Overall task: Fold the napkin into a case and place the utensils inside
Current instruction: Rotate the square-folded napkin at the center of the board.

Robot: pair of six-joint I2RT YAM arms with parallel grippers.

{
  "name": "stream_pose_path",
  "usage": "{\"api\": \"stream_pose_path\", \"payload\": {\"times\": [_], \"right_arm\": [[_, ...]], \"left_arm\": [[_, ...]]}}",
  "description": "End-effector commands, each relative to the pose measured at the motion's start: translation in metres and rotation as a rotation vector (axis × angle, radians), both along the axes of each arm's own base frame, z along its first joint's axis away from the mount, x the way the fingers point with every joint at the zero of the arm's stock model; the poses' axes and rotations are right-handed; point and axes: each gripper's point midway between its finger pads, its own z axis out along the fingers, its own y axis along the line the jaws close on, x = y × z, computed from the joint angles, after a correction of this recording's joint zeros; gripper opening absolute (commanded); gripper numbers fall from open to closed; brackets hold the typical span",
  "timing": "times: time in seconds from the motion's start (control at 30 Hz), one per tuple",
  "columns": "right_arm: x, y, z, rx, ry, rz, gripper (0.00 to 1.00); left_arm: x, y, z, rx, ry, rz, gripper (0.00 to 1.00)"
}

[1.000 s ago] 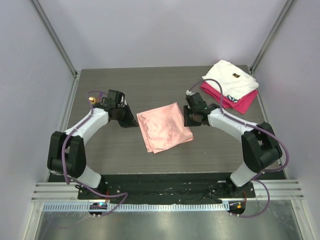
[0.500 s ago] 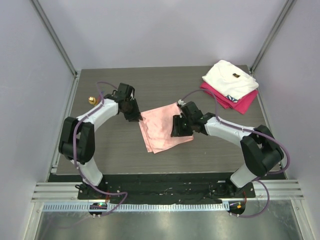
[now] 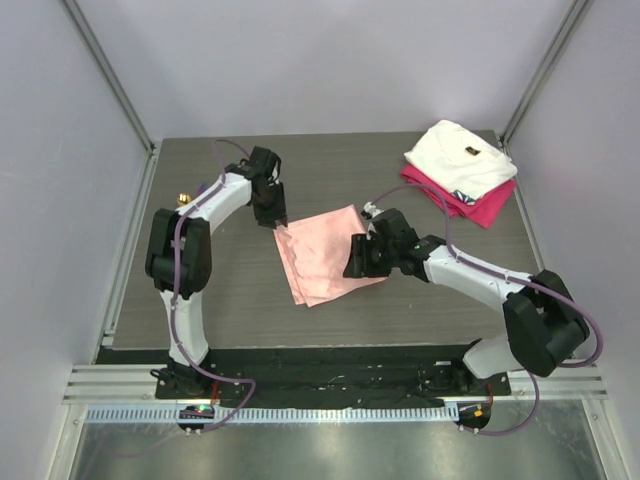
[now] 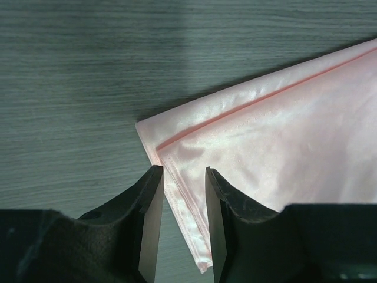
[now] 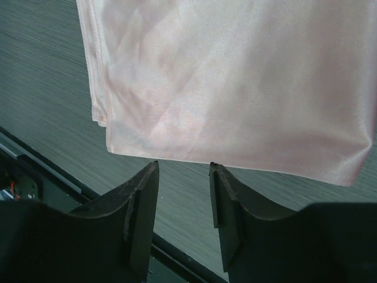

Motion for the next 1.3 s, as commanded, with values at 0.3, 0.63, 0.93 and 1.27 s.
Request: {"api": "stream_pose_path", "payload": {"times": [0.3,0.63,0.93,1.27], "right_arm": [[0.020,0.015,-0.020,-0.010,0.026,0.017,0.22],[0.033,0.003,-0.058,-0.076,0.072,-0.044,0.08],[0.073,-0.068,-0.074,-0.400,-0.013,-0.154,0.06],[0.081,-0.083,-0.007,-0.451,-0.122,-0.162,0.32]], "left_arm": [[0.020,-0.008,-0.012,-0.061,0.066,-0.103,0.15],[0.008,0.014,-0.045,0.002,0.158,-0.052,0.10],[-0.074,-0.003,-0.068,-0.126,0.248,0.055,0.16],[-0.136,-0.037,-0.005,-0.349,0.166,0.095,0.30]]}}
